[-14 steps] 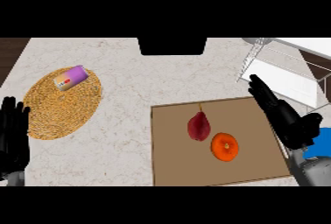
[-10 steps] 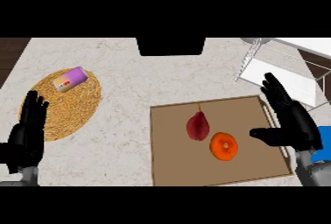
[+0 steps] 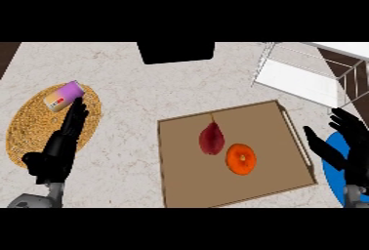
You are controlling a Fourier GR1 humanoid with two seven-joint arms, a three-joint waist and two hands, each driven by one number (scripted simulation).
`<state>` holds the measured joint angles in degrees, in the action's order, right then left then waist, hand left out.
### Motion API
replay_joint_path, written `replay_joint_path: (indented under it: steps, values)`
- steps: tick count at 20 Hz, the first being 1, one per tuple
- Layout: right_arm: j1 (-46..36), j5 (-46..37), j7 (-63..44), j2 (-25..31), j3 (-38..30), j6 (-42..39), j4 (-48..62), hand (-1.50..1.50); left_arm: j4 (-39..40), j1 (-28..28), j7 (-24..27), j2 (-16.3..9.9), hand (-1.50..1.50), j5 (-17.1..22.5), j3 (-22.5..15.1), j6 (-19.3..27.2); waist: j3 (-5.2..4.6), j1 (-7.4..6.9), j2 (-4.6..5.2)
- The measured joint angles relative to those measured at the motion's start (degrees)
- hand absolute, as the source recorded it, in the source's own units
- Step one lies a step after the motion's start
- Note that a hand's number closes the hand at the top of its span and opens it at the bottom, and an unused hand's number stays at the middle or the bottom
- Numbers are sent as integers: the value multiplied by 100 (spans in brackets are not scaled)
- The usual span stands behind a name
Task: Pick the squash from the tray and place it in the tiered shelf
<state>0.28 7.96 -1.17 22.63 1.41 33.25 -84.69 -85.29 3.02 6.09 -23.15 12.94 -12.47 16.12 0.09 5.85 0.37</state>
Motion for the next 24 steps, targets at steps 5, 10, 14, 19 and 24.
replay_joint_path:
  steps: [5,10,14,19,24]
  values:
    - [763,-78,1304,-1009,-336,1040,-313,-150,74,341,-318,94,0,-156,-274,-105,5,-206,-41]
    - [1584,22,1701,-1117,-46,543,-1041,-150,248,666,-499,310,0,-329,-422,-160,-6,-392,-47]
    - [1954,-436,923,-547,389,337,-1590,-150,348,775,-525,402,0,-425,-466,-198,-14,-482,-40]
    - [2085,-1199,-674,211,754,280,-2514,-150,482,860,-479,496,0,-523,-456,-250,-24,-547,-32]
    - [2048,-1845,-2431,1090,1042,-238,-3306,-150,393,950,-612,530,0,-559,-477,-288,-36,-616,-25]
